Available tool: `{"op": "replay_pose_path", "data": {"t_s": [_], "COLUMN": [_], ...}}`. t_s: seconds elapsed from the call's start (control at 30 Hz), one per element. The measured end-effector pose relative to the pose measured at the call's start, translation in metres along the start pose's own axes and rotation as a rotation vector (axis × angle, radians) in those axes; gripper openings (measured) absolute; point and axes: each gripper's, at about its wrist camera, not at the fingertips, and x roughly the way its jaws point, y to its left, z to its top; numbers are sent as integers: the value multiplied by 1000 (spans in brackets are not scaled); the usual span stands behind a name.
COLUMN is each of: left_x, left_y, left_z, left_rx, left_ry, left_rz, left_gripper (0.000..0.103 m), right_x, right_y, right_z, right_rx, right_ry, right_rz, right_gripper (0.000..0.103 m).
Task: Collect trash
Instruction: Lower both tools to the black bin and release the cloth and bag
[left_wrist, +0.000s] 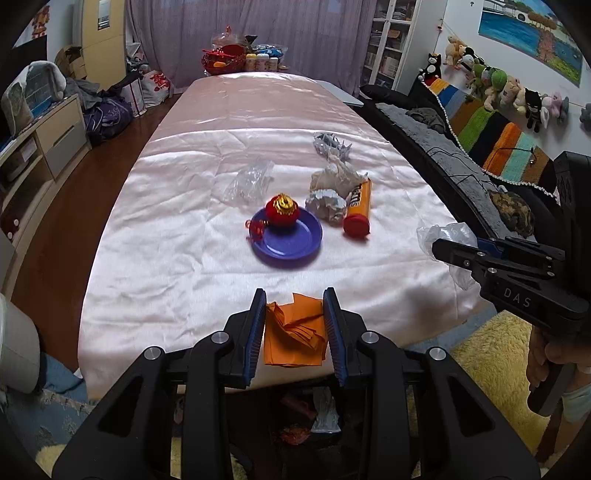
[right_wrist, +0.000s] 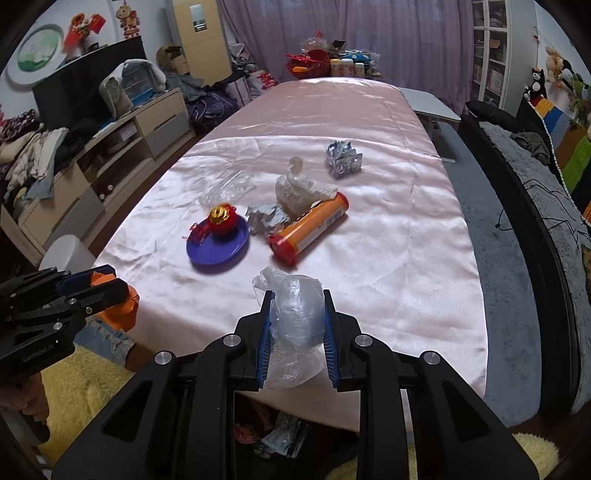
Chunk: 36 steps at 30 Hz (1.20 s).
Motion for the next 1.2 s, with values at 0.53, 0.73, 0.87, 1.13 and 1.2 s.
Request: {"op": "replay_pose_path", "data": {"t_s": [0.53, 0.73, 0.87, 1.13, 1.2], "left_x": [13, 34, 48, 63, 64], "left_y": [-12, -16, -19, -21, -20], "left_z": [-90, -119, -134, -146, -147], "left_rx": [-7, -17, -10, -9, -15], "left_ry": [141, 217, 261, 311, 317], "left_rz": [-42, -55, -59, -88, -92], "left_gripper": [30, 30, 30, 30, 31], "right_x": [14, 26, 34, 52, 54], "right_y": [36, 38, 34, 32, 30], "right_z": [-88, -110, -122, -135, -134], "right_rx": [-19, -2, 30, 57, 69], "right_ry": [162, 216, 254, 314, 317], "right_rz": [61, 70, 78, 102, 108], "right_gripper": [25, 25, 25, 27, 28]}}
